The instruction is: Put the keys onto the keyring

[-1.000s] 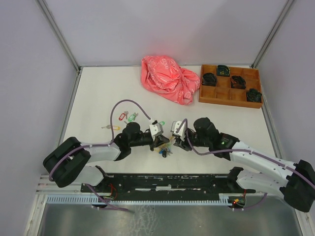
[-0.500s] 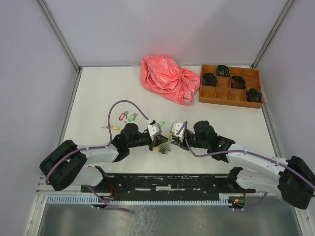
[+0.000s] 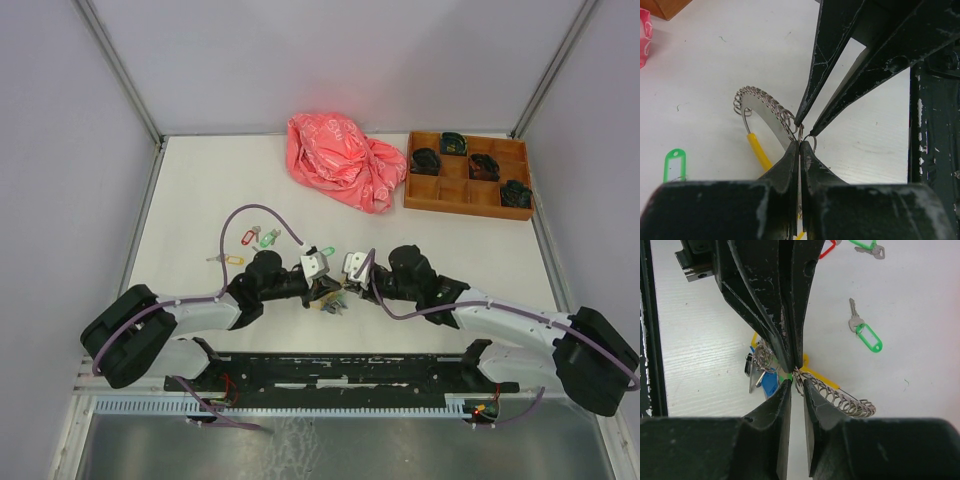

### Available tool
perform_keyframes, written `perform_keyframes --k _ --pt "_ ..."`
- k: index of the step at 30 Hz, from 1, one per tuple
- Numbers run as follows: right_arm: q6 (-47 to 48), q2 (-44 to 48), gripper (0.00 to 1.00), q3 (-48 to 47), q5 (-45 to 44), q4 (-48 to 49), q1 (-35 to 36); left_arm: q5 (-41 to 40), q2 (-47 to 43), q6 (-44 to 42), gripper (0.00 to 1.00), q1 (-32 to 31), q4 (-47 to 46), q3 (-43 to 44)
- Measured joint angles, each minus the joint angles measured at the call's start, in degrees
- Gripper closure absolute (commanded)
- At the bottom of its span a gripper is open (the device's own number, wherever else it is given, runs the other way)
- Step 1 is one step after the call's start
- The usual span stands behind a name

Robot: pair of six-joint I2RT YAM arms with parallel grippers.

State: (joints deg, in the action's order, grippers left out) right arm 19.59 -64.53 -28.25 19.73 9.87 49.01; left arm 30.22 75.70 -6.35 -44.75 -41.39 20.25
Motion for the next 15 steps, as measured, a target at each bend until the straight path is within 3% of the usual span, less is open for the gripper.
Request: perform_keyframes --k 4,15 --pt "0.68 -1.49 0.85 -0.15 0.22 -0.04 0.0 0.24 0.0 -0.66 0.97 -0.07 0.87 0.0" --pt "1.18 -3.08 0.85 -1.03 1.51 -0.07 0.0 0.52 0.0 -1.44 0.97 -0.11 2.1 0.04"
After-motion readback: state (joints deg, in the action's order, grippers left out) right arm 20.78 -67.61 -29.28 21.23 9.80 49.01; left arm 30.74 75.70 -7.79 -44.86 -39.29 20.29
